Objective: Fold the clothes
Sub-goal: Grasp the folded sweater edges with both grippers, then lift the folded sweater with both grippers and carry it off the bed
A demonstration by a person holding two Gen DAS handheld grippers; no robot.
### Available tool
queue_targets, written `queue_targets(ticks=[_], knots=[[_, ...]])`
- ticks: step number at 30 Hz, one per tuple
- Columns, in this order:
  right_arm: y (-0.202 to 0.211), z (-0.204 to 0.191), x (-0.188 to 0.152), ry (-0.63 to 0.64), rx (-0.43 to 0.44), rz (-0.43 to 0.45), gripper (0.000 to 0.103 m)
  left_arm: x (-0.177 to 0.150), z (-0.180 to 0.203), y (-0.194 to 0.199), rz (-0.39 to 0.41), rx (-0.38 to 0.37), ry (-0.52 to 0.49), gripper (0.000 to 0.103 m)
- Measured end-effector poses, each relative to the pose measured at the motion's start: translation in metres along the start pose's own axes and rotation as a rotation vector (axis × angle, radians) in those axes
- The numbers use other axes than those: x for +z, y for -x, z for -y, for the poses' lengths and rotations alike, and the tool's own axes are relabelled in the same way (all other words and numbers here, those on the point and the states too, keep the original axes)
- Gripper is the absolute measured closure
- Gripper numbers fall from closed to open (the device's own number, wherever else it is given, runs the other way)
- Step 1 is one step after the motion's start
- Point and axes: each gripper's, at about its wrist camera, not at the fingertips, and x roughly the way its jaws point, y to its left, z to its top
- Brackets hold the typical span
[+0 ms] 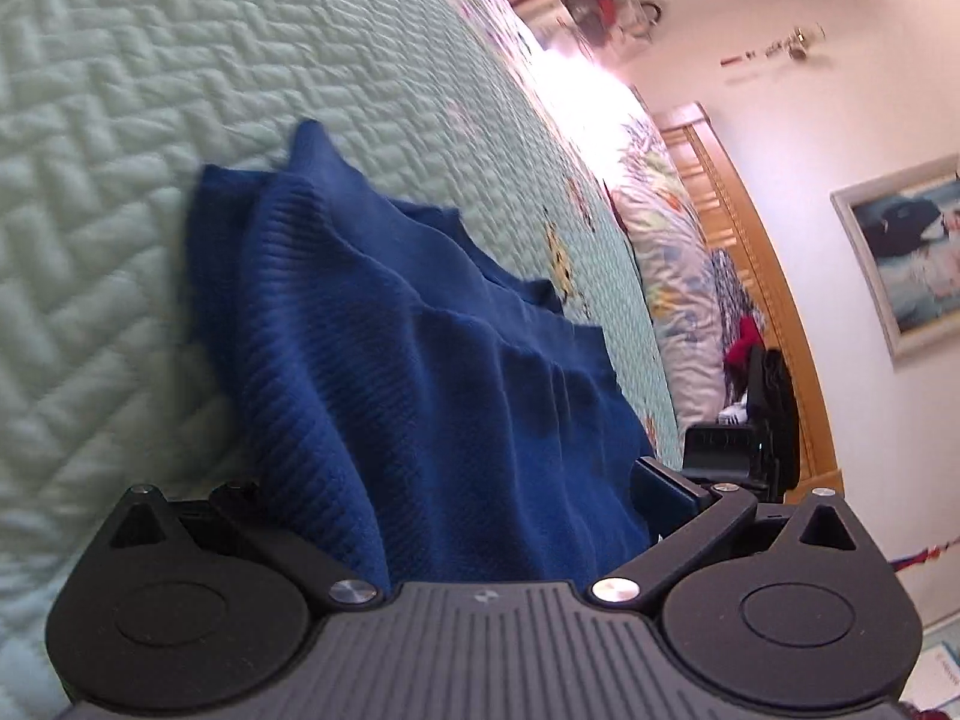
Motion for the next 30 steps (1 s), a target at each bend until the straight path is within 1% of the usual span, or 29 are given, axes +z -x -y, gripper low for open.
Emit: queue_targets(ticks=[3,4,5,6,7,8,9,10,11,12,14,16,18,20,22,23,26,28,30], knots=[[0.000,-0.003,0.000,0.007,-0.006,-0.002,0.000,-0.002,0.012,-0.012,0.017,0.057,-0.016,0.001],[0.002,-0.003,-0.001,0.010,-0.001,0.005,0.000,-0.004,0.015,-0.013,0.026,0.076,-0.024,0.003],[0.003,-0.003,-0.002,0.017,0.001,0.013,0.001,-0.007,0.018,-0.015,0.033,0.102,-0.039,0.007],[0.005,-0.003,-0.005,0.027,-0.003,0.022,0.005,-0.010,0.023,-0.016,0.038,0.132,-0.059,0.010],[0.007,-0.003,-0.006,0.026,-0.024,0.032,0.009,-0.011,0.026,-0.016,0.045,0.168,-0.074,0.022],[0.009,-0.003,-0.007,0.009,-0.042,0.045,0.016,-0.012,0.029,-0.016,0.053,0.210,-0.084,0.041],[0.011,-0.002,-0.008,-0.018,-0.059,0.061,0.030,-0.012,0.028,-0.015,0.057,0.227,-0.072,0.054],[0.011,0.000,-0.008,-0.055,-0.080,0.083,0.040,-0.012,0.024,-0.014,0.059,0.225,-0.045,0.080],[0.013,0.005,-0.011,-0.090,-0.100,0.098,0.070,-0.011,0.021,-0.013,0.060,0.223,-0.017,0.080],[0.013,0.011,-0.015,-0.129,-0.115,0.109,0.082,-0.012,0.020,-0.012,0.064,0.227,-0.008,0.080],[0.015,0.011,-0.023,-0.137,-0.112,0.154,0.082,-0.013,0.024,-0.011,0.078,0.244,-0.016,0.080],[0.018,0.005,-0.029,-0.132,-0.110,0.199,0.082,-0.015,0.029,-0.009,0.101,0.225,-0.013,0.081],[0.024,0.001,-0.038,-0.153,-0.039,0.267,0.082,-0.017,0.036,-0.003,0.127,0.179,-0.004,0.082],[0.031,-0.003,-0.048,-0.176,0.059,0.337,0.082,-0.020,0.045,0.005,0.156,0.132,0.006,0.084],[0.040,-0.007,-0.060,-0.200,0.158,0.403,0.083,-0.024,0.060,0.014,0.176,0.095,0.009,0.085],[0.043,-0.011,-0.066,-0.203,0.191,0.423,0.083,-0.027,0.070,0.018,0.179,0.077,0.004,0.085],[0.061,-0.029,-0.094,-0.198,0.243,0.467,0.084,-0.040,0.104,0.022,0.175,0.023,-0.018,0.085],[0.078,-0.043,-0.117,-0.192,0.268,0.502,0.083,-0.056,0.129,0.019,0.150,-0.006,-0.038,0.085],[0.102,-0.054,-0.145,-0.187,0.313,0.543,0.084,-0.077,0.154,0.011,0.107,-0.038,-0.069,0.085]])
